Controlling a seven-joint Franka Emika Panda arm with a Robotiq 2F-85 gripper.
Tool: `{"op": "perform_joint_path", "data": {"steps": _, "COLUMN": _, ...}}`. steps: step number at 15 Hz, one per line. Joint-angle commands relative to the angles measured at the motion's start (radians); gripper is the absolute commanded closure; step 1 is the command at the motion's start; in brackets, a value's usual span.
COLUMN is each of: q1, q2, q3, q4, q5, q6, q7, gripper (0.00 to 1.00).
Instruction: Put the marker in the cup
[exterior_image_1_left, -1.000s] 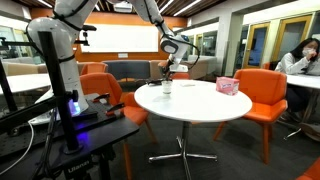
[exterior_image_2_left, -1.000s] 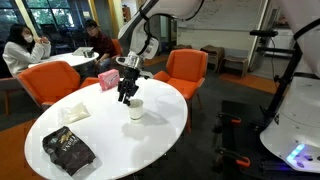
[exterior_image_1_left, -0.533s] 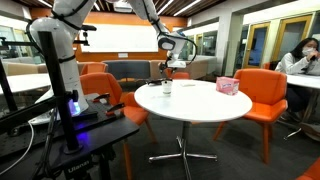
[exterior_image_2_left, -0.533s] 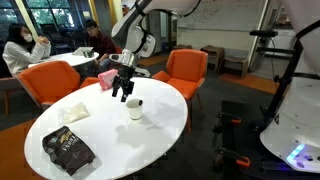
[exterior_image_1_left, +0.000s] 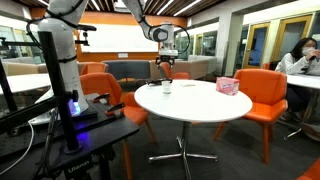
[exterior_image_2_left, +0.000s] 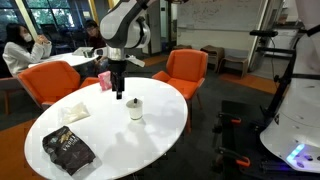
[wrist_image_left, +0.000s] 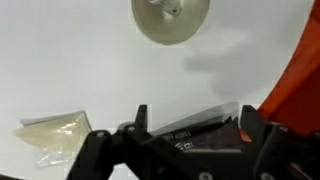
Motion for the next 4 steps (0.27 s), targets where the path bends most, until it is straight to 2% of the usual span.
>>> {"op": "perform_joint_path", "data": {"steps": 1, "q1": 0.066, "q2": -0.049, "q3": -0.059, "q4": -0.024, "q5": -0.206, "q6": -0.036, "q7": 0.292, "gripper": 0.00}}
{"op": "perform_joint_path", "data": {"steps": 4, "q1": 0.092, "q2": -0.054, "q3": -0.070, "q4": -0.008, "q5": -0.370, "q6": -0.104, "q7": 0.508, "gripper": 0.00}}
